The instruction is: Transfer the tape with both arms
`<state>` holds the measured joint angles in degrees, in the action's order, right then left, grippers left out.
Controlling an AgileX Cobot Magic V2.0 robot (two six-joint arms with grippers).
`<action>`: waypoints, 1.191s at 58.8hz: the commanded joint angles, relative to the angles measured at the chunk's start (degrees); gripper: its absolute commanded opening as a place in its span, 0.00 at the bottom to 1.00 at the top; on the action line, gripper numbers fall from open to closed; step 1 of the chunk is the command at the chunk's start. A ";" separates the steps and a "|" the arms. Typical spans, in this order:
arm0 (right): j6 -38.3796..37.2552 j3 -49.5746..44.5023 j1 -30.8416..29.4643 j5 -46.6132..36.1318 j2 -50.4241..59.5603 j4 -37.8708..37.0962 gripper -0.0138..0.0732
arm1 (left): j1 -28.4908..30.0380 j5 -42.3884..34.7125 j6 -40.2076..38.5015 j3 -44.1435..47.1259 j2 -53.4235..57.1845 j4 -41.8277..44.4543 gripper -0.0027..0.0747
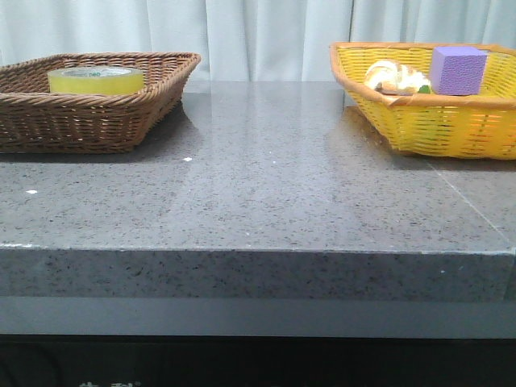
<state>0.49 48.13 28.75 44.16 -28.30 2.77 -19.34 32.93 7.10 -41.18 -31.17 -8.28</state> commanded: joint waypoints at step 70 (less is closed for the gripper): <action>0.18 1.36 -0.09 -4.28 -0.26 -0.23 0.08 | 17.95 -36.47 -15.65 43.94 32.66 10.27 0.01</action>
<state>0.49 48.13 28.75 44.16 -28.30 2.77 -1.43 1.69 -7.96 0.56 0.30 2.06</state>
